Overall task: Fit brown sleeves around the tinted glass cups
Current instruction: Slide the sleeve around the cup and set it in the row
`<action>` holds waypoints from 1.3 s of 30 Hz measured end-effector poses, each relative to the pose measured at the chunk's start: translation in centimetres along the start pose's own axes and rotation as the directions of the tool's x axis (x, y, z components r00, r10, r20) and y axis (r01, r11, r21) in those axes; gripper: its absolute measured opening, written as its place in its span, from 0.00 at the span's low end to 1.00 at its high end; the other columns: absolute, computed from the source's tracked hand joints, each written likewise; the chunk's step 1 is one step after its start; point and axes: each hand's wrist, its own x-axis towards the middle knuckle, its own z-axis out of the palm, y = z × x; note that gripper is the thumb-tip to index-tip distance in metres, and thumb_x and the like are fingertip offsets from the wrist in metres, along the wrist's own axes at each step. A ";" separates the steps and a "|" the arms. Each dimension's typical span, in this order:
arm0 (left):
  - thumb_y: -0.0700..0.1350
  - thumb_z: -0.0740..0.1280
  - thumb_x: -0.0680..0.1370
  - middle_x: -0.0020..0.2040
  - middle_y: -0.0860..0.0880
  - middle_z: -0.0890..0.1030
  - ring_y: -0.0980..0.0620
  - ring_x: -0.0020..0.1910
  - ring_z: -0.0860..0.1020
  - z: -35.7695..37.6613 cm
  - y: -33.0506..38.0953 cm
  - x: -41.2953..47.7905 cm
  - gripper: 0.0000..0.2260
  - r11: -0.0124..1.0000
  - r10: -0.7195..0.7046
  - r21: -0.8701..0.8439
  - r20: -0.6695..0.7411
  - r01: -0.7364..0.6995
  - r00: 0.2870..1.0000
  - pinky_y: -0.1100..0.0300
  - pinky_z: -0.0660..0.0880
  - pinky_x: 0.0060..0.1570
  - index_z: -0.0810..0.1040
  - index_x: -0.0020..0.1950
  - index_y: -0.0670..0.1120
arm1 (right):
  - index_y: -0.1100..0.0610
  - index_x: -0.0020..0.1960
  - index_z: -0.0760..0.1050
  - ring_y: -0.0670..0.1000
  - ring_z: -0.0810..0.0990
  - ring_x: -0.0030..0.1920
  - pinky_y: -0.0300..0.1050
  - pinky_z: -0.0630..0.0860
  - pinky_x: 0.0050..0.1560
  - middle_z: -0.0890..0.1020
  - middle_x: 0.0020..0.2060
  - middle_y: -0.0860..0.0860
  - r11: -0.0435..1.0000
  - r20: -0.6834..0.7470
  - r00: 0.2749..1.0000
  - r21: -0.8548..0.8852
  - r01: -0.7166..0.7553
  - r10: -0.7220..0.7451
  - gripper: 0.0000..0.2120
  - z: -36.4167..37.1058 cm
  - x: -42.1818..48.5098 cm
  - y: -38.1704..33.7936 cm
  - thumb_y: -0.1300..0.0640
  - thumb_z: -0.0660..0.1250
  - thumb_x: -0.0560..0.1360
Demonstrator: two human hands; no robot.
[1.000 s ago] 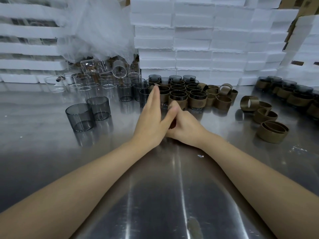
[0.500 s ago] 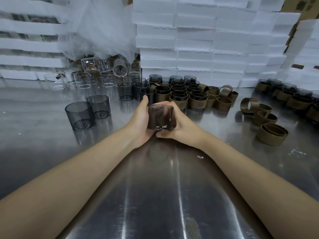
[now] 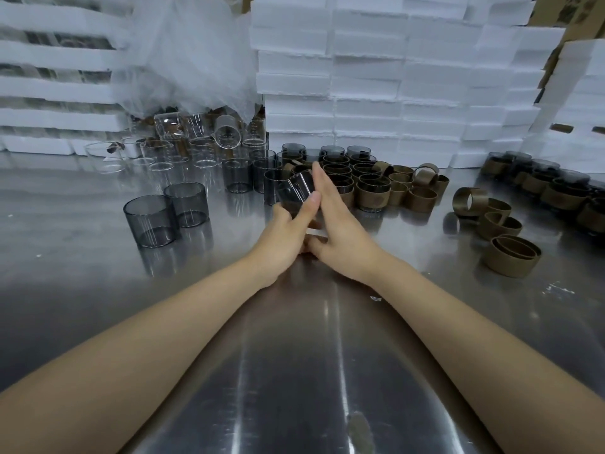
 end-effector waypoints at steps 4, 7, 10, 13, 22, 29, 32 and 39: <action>0.61 0.61 0.80 0.58 0.40 0.80 0.43 0.56 0.81 -0.1 0.0 -0.1 0.22 0.992 0.058 0.107 0.043 -0.063 0.997 0.41 0.78 0.58 0.70 0.67 0.49 | 0.50 0.78 0.34 0.37 0.43 0.75 0.33 0.55 0.73 0.43 0.78 0.44 0.997 0.041 0.998 0.047 -0.056 0.054 0.50 -0.1 -0.2 0.0 0.66 0.68 0.73; 0.62 0.62 0.78 0.53 0.43 0.80 0.43 0.55 0.80 -0.2 -0.1 -0.2 0.24 0.973 0.114 0.194 0.078 -0.127 0.990 0.43 0.77 0.58 0.71 0.66 0.47 | 0.51 0.78 0.35 0.42 0.61 0.73 0.29 0.59 0.68 0.57 0.77 0.47 0.979 0.032 0.989 0.142 -0.149 0.146 0.52 -0.3 -0.1 0.2 0.63 0.72 0.72; 0.57 0.63 0.79 0.57 0.43 0.79 0.46 0.53 0.82 -0.1 -0.3 -0.3 0.22 0.967 0.120 0.207 0.130 -0.145 0.984 0.49 0.80 0.55 0.67 0.67 0.46 | 0.52 0.76 0.55 0.34 0.77 0.50 0.27 0.72 0.50 0.77 0.55 0.42 0.934 0.011 0.984 0.314 -0.173 0.179 0.44 -1.0 0.0 0.1 0.64 0.75 0.67; 0.51 0.62 0.81 0.51 0.42 0.82 0.47 0.44 0.84 0.0 -0.5 -0.3 0.18 0.963 0.119 0.214 0.197 -0.161 0.973 0.58 0.80 0.43 0.65 0.67 0.44 | 0.44 0.59 0.65 0.42 0.78 0.32 0.38 0.74 0.30 0.78 0.40 0.47 0.870 0.031 0.987 0.468 -0.155 0.160 0.32 -1.6 -0.1 0.0 0.64 0.73 0.61; 0.54 0.61 0.81 0.53 0.55 0.75 0.57 0.41 0.84 0.6 -0.4 -0.2 0.20 0.971 0.099 0.212 0.064 -0.110 0.993 0.60 0.81 0.38 0.59 0.67 0.47 | 0.50 0.65 0.61 0.44 0.79 0.44 0.40 0.76 0.43 0.78 0.44 0.42 0.972 -0.229 0.946 0.014 -0.234 0.231 0.30 -0.5 -0.1 0.1 0.50 0.68 0.67; 0.54 0.61 0.80 0.52 0.56 0.71 0.60 0.41 0.82 0.5 -0.4 -0.5 0.25 0.937 0.126 0.311 0.118 -0.157 0.985 0.60 0.81 0.40 0.58 0.70 0.41 | 0.48 0.59 0.70 0.33 0.75 0.42 0.24 0.68 0.41 0.76 0.42 0.36 0.969 -0.150 0.959 0.076 -0.233 0.242 0.20 -0.7 0.1 -0.3 0.55 0.71 0.70; 0.53 0.59 0.81 0.51 0.49 0.75 0.55 0.42 0.82 0.4 -0.1 -0.9 0.24 0.955 0.108 0.257 0.167 -0.149 0.980 0.59 0.81 0.42 0.58 0.71 0.40 | 0.53 0.49 0.73 0.40 0.77 0.34 0.34 0.73 0.37 0.79 0.37 0.43 0.938 -0.041 0.962 0.238 -0.252 0.268 0.15 -1.4 0.1 -0.3 0.66 0.72 0.67; 0.52 0.53 0.82 0.53 0.38 0.78 0.51 0.40 0.82 0.5 0.3 -1.5 0.21 0.979 0.099 0.155 0.222 -0.136 0.970 0.59 0.80 0.41 0.60 0.71 0.41 | 0.65 0.45 0.73 0.53 0.72 0.27 0.42 0.70 0.31 0.76 0.29 0.55 0.831 0.147 0.950 0.460 -0.312 0.275 0.09 -1.8 -0.2 -0.4 0.74 0.67 0.67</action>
